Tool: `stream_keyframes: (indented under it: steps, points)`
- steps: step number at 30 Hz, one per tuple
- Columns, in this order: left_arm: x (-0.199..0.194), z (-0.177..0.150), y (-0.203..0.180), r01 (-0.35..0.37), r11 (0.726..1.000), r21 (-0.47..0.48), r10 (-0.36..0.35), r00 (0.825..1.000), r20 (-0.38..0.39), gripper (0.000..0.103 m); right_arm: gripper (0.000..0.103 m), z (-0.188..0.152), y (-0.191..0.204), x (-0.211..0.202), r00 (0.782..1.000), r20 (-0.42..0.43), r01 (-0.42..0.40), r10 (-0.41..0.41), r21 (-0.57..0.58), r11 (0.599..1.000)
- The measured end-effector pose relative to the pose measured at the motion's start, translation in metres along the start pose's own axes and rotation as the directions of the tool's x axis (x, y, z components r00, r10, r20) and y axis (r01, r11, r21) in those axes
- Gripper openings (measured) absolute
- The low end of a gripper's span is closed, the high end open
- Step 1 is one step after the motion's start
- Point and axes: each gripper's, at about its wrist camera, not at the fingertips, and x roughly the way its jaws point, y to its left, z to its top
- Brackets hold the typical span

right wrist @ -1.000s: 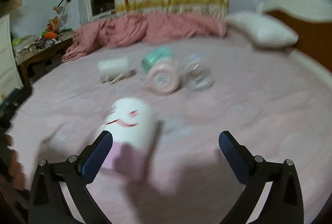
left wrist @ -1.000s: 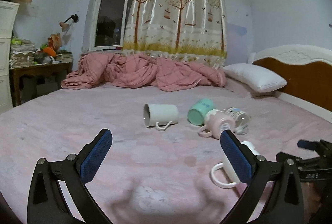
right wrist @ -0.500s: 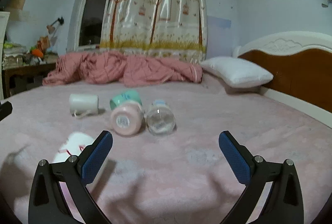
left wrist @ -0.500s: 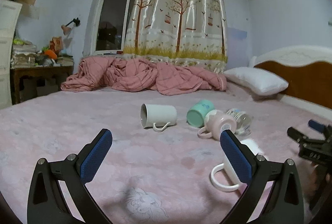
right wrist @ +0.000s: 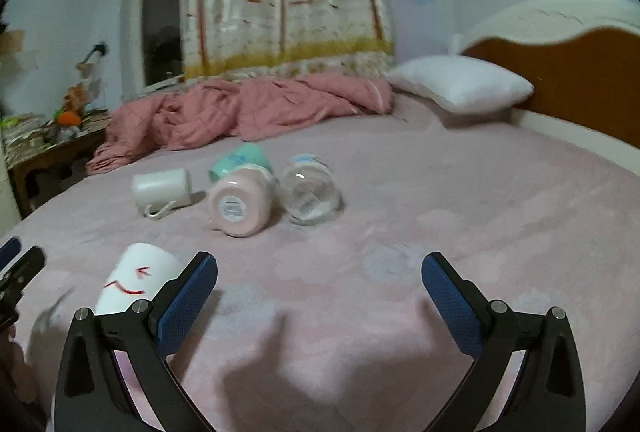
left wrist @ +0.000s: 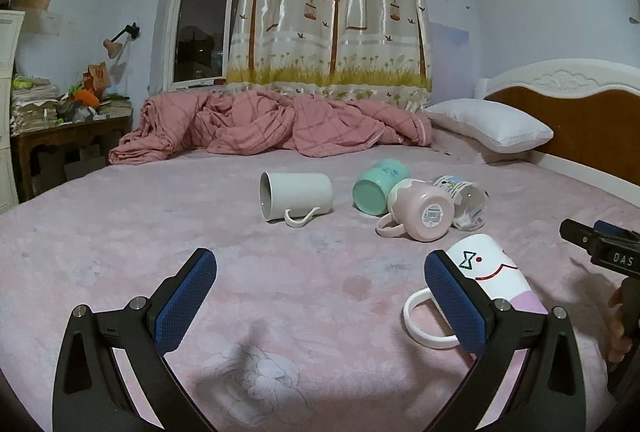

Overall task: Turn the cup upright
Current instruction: 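Lift the smiley mug with the left gripper and rotate it base-down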

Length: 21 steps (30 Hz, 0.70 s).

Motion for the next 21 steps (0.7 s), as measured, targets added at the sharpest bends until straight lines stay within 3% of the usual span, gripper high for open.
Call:
stream_keyframes:
  steps: [6,9,12,15,18,21]
  points:
    - [-0.002,0.003,-0.013,0.073,0.997,0.035,-0.072,0.997,-0.038,0.103,0.103,-0.002,0.004,0.006,0.999,-0.024,-0.027,0.027,-0.008,1.0]
    - [0.0,0.013,-0.019,0.147,0.989,-0.02,-0.148,0.982,-0.118,0.103,0.103,-0.004,0.011,0.003,0.999,-0.013,-0.038,0.038,-0.039,0.998]
    - [0.012,0.028,-0.029,0.244,0.966,-0.083,-0.257,0.937,-0.237,0.099,0.103,-0.004,0.013,-0.004,0.998,0.019,-0.053,0.054,-0.046,0.997]
    - [0.029,0.042,-0.043,0.282,0.953,-0.114,-0.304,0.889,-0.343,0.094,0.103,-0.004,0.009,-0.008,0.996,0.043,-0.082,0.083,-0.025,0.996]
    - [0.058,0.051,-0.056,0.314,0.93,-0.19,-0.366,0.803,-0.47,0.094,0.103,-0.005,0.009,-0.012,0.994,0.057,-0.094,0.095,-0.027,0.995]
    - [0.081,0.053,-0.069,0.302,0.927,-0.222,-0.375,0.742,-0.556,0.094,0.103,-0.005,0.015,-0.016,0.993,0.065,-0.096,0.099,-0.057,0.994]
